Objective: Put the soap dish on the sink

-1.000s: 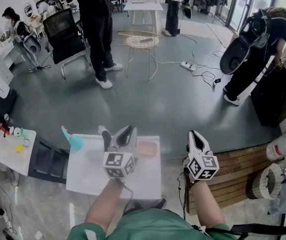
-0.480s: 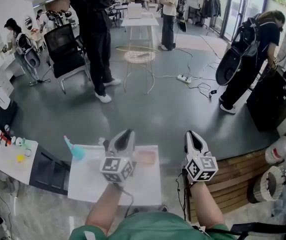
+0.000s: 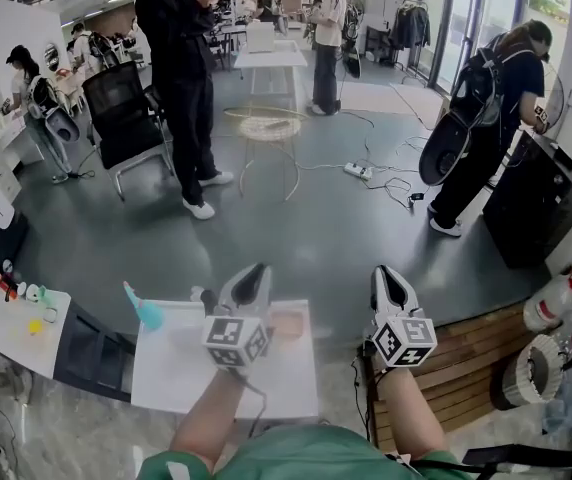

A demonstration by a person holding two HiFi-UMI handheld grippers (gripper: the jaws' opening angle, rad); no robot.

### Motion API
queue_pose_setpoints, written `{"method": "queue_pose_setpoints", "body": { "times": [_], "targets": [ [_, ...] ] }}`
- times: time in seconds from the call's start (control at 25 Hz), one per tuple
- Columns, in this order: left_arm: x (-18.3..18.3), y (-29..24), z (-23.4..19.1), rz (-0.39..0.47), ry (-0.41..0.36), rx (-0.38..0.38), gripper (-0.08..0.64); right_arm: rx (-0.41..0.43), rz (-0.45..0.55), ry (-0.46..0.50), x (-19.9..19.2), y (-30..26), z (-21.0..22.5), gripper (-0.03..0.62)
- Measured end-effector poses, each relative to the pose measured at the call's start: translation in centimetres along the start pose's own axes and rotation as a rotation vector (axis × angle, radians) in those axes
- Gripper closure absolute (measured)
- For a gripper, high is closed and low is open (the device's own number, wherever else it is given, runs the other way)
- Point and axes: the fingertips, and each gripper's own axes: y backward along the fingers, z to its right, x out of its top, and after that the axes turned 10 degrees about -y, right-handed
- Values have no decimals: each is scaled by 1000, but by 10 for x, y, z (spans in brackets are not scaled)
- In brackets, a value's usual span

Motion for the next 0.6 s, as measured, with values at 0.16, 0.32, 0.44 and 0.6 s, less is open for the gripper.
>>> {"method": "queue_pose_setpoints", "body": {
  "times": [0.16, 0.32, 0.44, 0.6],
  "targets": [
    [-3, -1, 5, -4, 6, -3, 526, -1, 0, -1, 0, 3, 5, 574],
    [-6, -1, 4, -15, 6, -2, 526, 3, 1, -4, 2, 2, 2, 574],
    [-7, 0, 3, -19, 9, 0, 526, 7, 0, -5, 2, 1, 1, 574],
    [-7, -1, 2, -19, 11, 1, 526, 8, 1, -7, 3, 1, 2, 574]
  ]
}}
